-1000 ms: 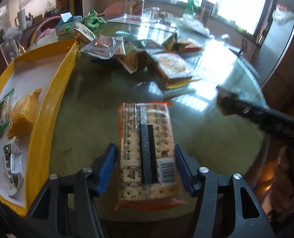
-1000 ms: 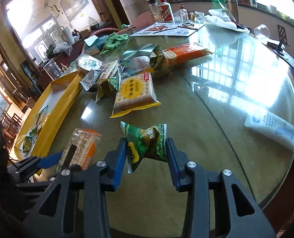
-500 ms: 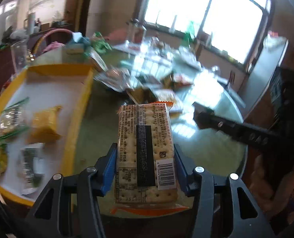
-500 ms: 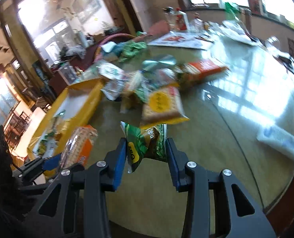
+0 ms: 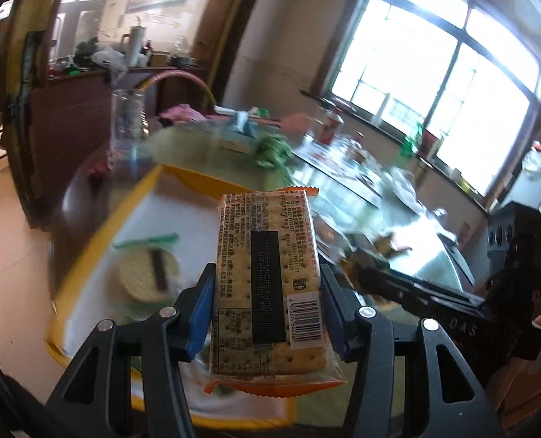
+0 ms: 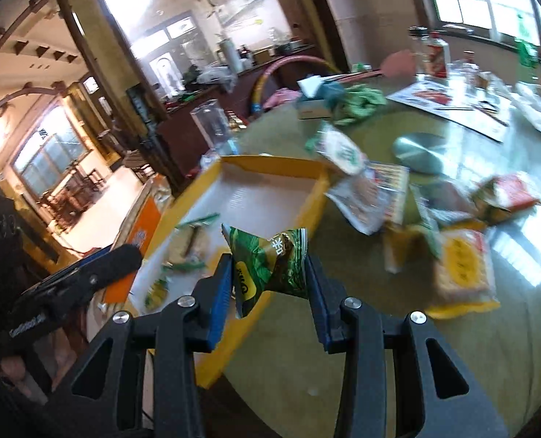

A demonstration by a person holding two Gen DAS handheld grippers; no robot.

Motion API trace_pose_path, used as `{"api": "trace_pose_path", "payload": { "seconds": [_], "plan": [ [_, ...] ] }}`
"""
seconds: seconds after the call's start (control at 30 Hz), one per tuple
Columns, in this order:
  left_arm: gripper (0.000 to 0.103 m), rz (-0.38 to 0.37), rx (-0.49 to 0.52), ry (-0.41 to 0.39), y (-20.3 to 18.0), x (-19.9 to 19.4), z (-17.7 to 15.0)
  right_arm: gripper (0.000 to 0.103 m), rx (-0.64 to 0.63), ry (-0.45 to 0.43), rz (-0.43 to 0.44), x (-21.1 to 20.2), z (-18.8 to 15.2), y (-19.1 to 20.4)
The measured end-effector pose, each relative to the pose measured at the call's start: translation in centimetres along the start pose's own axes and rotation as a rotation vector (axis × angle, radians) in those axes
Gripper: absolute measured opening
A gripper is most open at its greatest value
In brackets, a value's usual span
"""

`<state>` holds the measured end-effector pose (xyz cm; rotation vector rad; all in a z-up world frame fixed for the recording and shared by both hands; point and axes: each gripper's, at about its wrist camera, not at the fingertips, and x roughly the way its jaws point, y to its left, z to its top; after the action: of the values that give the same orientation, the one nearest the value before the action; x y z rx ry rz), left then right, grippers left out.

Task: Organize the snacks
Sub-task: 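Carry both packs to the tray and open both tools to release them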

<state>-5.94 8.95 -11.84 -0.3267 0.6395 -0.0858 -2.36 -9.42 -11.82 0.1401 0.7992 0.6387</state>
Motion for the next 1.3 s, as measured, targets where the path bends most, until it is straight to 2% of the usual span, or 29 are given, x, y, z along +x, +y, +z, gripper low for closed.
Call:
{"api": "trace_pose_path", "payload": {
  "seconds": [0.17,0.27,0.4,0.43,0.53,0.63,0.77,0.87,0.93,1.0,1.07,1.1,1.13,1.2,1.3],
  "plan": [
    [0.053,0.035,-0.038,0.0,3.4,1.6,3.0,0.041,-0.018,0.054,0.043,4.6,2.3,2.0],
    [0.053,0.041,-0.05,0.009,4.7,3.4,4.4,0.041,-0.026,0.08,0.028,7.0,3.8,2.9],
    [0.053,0.046,-0.047,0.082,5.9,7.5,5.5,0.041,-0.025,0.105,-0.012,10.1,5.3,3.0],
    [0.053,0.056,-0.04,0.124,6.0,9.1,5.6,0.041,-0.022,0.117,-0.02,10.7,5.5,2.8],
    [0.053,0.091,-0.026,0.185,6.4,11.8,5.8,0.041,-0.038,0.164,-0.073,13.3,5.4,2.4],
    [0.053,0.081,-0.029,0.239,6.7,13.9,6.0,0.041,-0.069,0.196,-0.115,15.3,4.7,2.4],
    [0.053,0.105,-0.052,0.322,7.1,15.8,6.2,0.042,-0.089,0.213,-0.153,16.5,4.2,2.3],
    [0.053,0.095,-0.096,0.389,8.0,17.4,5.9,0.044,-0.095,0.222,-0.168,16.9,3.9,2.1],
    [0.055,0.094,-0.119,0.438,8.7,18.3,5.6,0.047,-0.104,0.219,-0.166,16.8,3.9,2.3],
    [0.06,0.078,-0.123,0.46,8.8,18.5,5.5,0.056,-0.111,0.219,-0.163,16.7,3.9,2.4],
    [0.066,0.056,-0.144,0.427,8.9,17.2,5.5,0.059,-0.113,0.212,-0.168,16.4,3.9,2.5],
    [0.075,0.042,-0.146,0.385,8.8,16.0,5.7,0.062,-0.103,0.203,-0.163,16.0,4.0,2.3],
    [0.08,0.044,-0.141,0.355,8.6,15.0,5.9,0.064,-0.088,0.19,-0.144,15.4,4.0,2.1],
    [0.08,0.075,-0.126,0.268,7.6,12.0,6.0,0.067,-0.051,0.163,-0.11,13.5,3.9,1.6],
    [0.08,0.055,-0.092,0.198,5.3,8.3,4.9,0.072,-0.011,0.116,-0.057,10.3,3.2,1.0]
  ]
}}
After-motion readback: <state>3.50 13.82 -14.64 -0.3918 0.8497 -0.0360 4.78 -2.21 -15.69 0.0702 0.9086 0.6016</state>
